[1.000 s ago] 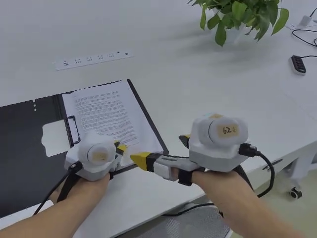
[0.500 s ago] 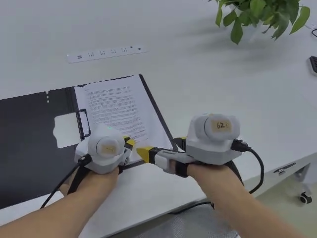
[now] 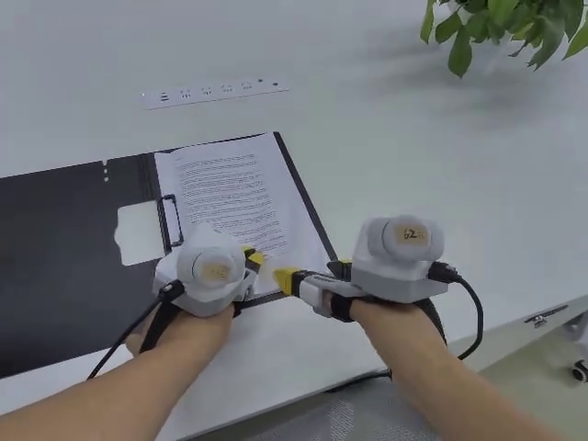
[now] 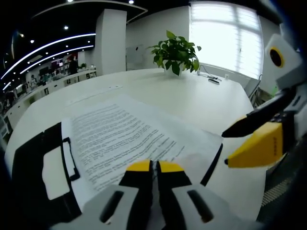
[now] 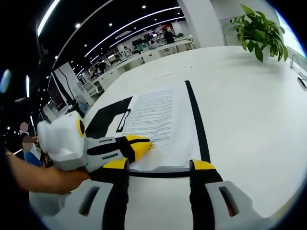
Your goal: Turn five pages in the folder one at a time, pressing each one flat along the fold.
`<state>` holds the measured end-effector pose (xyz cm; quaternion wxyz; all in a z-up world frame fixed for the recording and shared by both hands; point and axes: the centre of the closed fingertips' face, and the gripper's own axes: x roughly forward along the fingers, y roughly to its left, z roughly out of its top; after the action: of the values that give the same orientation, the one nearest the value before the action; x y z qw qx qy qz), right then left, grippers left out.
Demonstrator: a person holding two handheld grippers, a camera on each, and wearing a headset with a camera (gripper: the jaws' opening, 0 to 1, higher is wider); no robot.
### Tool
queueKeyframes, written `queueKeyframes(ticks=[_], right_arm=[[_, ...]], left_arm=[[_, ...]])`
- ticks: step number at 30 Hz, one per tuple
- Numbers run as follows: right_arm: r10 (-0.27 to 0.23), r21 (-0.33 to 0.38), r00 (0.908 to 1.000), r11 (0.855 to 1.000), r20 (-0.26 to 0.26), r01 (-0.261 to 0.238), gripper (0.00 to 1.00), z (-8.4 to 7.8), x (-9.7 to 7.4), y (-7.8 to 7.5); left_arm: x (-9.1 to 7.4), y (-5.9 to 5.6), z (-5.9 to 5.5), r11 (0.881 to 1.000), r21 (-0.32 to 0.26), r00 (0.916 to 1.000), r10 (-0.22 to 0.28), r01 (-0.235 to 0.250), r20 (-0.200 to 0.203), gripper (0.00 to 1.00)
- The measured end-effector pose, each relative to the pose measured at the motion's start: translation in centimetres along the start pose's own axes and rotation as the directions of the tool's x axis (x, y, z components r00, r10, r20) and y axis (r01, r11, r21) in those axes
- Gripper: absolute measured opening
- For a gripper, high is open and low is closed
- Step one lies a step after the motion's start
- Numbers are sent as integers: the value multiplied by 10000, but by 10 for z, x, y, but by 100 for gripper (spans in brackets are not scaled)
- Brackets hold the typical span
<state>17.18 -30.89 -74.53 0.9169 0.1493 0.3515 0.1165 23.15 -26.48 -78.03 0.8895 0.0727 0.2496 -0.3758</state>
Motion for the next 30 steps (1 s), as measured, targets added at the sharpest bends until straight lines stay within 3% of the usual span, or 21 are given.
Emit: queueKeyframes(ticks=[11, 18, 27, 30], right_arm=[[-426, 804, 9990, 9959, 151, 413, 31, -1, 12, -19], [-592, 1055, 9980, 9928, 228, 565, 21, -3, 11, -27], [-814, 1256, 9957, 9892, 436, 754, 1, -3, 9, -34], [-856, 1358, 9950, 9877, 507, 781, 0, -2, 8, -36]], left_arm=[[0, 1, 0, 9998, -180, 10000, -31, 30, -40, 3], [1, 0, 0, 9999, -131, 10000, 9, -9, -53, 3], [1, 0, -1, 10000, -40, 10000, 22, -23, -86, 2], [1, 0, 0, 10000, -2, 9999, 31, -31, -117, 2]])
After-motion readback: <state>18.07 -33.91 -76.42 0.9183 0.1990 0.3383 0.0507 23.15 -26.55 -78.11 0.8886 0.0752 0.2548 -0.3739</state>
